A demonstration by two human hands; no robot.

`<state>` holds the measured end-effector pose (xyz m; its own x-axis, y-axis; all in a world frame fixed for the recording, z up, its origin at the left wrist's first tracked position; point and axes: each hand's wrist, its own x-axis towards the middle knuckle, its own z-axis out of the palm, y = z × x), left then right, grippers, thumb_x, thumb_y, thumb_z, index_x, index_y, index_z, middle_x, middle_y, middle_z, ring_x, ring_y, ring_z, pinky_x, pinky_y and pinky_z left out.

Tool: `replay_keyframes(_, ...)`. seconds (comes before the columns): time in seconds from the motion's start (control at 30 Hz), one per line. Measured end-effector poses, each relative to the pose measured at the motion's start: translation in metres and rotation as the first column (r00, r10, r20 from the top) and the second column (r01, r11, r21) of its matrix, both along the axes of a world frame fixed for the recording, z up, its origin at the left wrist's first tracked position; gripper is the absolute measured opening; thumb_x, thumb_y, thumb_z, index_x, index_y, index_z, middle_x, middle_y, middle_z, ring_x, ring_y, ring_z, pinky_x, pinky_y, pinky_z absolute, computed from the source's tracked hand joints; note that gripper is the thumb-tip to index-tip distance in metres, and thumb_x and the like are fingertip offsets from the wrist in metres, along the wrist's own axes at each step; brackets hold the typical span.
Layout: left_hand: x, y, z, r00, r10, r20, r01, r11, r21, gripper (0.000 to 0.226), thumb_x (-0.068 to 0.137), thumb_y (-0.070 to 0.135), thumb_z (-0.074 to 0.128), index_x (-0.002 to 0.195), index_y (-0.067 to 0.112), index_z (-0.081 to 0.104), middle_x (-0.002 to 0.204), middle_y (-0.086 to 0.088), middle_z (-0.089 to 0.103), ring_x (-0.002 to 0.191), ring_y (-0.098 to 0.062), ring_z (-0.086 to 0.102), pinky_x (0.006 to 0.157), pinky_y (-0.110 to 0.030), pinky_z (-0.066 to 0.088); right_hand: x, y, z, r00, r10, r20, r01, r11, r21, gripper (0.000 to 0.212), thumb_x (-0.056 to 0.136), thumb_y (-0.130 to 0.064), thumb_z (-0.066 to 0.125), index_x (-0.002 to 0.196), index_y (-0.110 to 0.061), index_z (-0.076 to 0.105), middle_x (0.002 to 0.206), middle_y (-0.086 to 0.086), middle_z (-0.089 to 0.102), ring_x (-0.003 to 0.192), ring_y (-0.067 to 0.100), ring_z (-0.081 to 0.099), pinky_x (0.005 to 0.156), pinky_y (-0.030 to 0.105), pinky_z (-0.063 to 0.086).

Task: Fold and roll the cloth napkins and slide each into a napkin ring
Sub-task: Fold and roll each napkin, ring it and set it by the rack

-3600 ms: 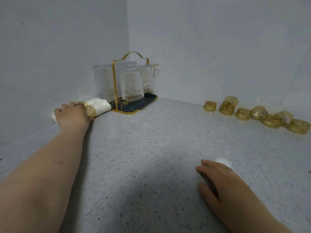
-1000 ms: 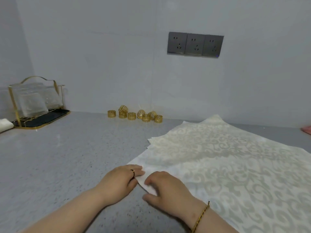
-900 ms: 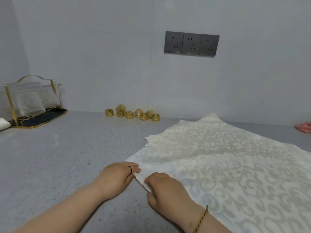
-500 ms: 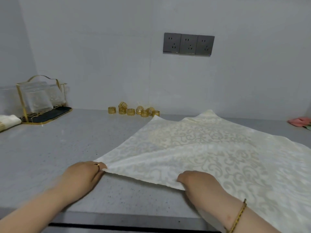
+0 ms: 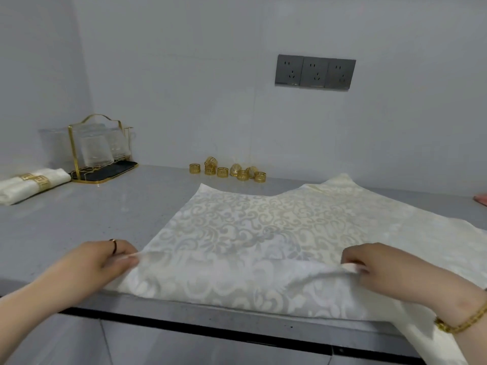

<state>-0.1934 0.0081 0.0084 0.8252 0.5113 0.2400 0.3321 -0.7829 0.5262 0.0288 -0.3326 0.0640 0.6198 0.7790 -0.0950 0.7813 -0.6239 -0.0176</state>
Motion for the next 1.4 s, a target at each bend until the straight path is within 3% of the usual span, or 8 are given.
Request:
replay_keyframes(0.1,0.027,0.003,0.006,0.995,0.086,-0.057,-0.086,0.996,0.009,0.017,0.087,0.027,0.058,0.071,0.034,0.057,0.079,0.013,0.062,0.083,-0.013,0.057,0.073,-0.029,0.043,0.023,-0.009,-0.003,0.985,-0.157,0.077,0.160,0.987,-0.026,0.027,0.089,-0.010,0.038,0.070,-0.029,0.038,0.078,-0.016,0.041,0.074,0.005,0.044,0.055,0.014,0.030)
replay_keyframes(0.3,0.090,0.012,0.001,0.973,0.226,-0.039,-0.227,0.974,-0.020,0.015,0.089,0.023,0.054,0.075,0.026,0.057,0.079,0.005,0.063,0.077,-0.016,0.056,0.068,-0.029,0.043,0.076,-0.022,-0.017,0.891,-0.391,-0.230,0.443,0.859,0.255,0.027,0.087,-0.004,0.050,0.062,-0.012,0.057,0.065,0.005,0.057,0.060,0.019,0.049,0.054,0.025,0.034)
replay_keyframes(0.63,0.163,0.043,-0.019,0.941,0.338,-0.030,-0.337,0.941,0.020,0.011,0.090,0.024,0.052,0.092,0.022,0.063,0.104,-0.001,0.066,0.091,-0.021,0.055,0.071,-0.024,0.034,0.130,0.016,-0.044,0.823,-0.505,-0.260,0.565,0.682,0.465,0.024,0.090,-0.004,0.047,0.074,0.002,0.063,0.080,0.020,0.061,0.073,0.029,0.052,0.060,0.032,0.035)
replay_keyframes(0.73,0.172,0.045,-0.018,0.941,0.337,-0.022,-0.335,0.941,0.050,0.023,0.091,0.028,0.051,0.111,0.023,0.061,0.117,-0.002,0.062,0.108,-0.024,0.053,0.089,-0.027,0.037,0.142,0.028,-0.055,0.809,-0.536,-0.242,0.581,0.665,0.469,0.016,0.091,-0.008,0.047,0.081,-0.008,0.059,0.087,0.011,0.057,0.081,0.026,0.049,0.070,0.030,0.035)
replay_keyframes(0.83,0.173,0.040,-0.022,0.971,0.239,0.019,-0.240,0.969,0.065,0.041,0.090,0.030,0.053,0.131,0.026,0.047,0.137,0.002,0.048,0.129,-0.026,0.039,0.111,-0.033,0.024,0.149,0.034,-0.067,0.791,-0.566,-0.231,0.598,0.637,0.486,0.014,0.091,-0.012,0.049,0.080,-0.013,0.058,0.086,0.011,0.057,0.081,0.028,0.049,0.070,0.032,0.035)
replay_keyframes(0.93,0.168,0.022,-0.023,0.999,-0.022,-0.025,0.026,0.977,0.210,0.054,0.088,0.054,0.038,0.138,0.033,0.036,0.147,0.013,0.031,0.138,-0.010,0.023,0.111,-0.021,0.005,0.152,0.031,-0.070,0.781,-0.576,-0.241,0.610,0.622,0.491,0.016,0.091,-0.013,0.050,0.077,-0.015,0.058,0.084,0.011,0.057,0.080,0.029,0.049,0.069,0.033,0.035)
replay_keyframes(1.07,0.165,-0.002,-0.020,0.905,-0.244,-0.347,0.299,0.947,0.116,0.138,0.023,0.096,-0.017,0.143,0.038,0.019,0.152,0.018,0.012,0.139,0.001,0.007,0.104,-0.012,-0.002,0.155,0.030,-0.072,0.788,-0.569,-0.234,0.599,0.624,0.502,0.026,0.091,-0.013,0.050,0.067,-0.022,0.053,0.082,0.010,0.055,0.079,0.029,0.048,0.069,0.034,0.036)
replay_keyframes(1.4,0.171,-0.002,-0.034,0.851,-0.261,-0.456,0.359,0.922,0.142,0.142,0.016,0.090,-0.028,0.145,0.038,0.003,0.154,0.011,-0.008,0.141,-0.003,-0.008,0.107,-0.019,-0.010,0.161,0.030,-0.071,0.792,-0.567,-0.227,0.594,0.627,0.504,0.017,0.092,-0.012,0.048,0.079,-0.012,0.059,0.087,0.013,0.059,0.079,0.029,0.049,0.070,0.033,0.035)
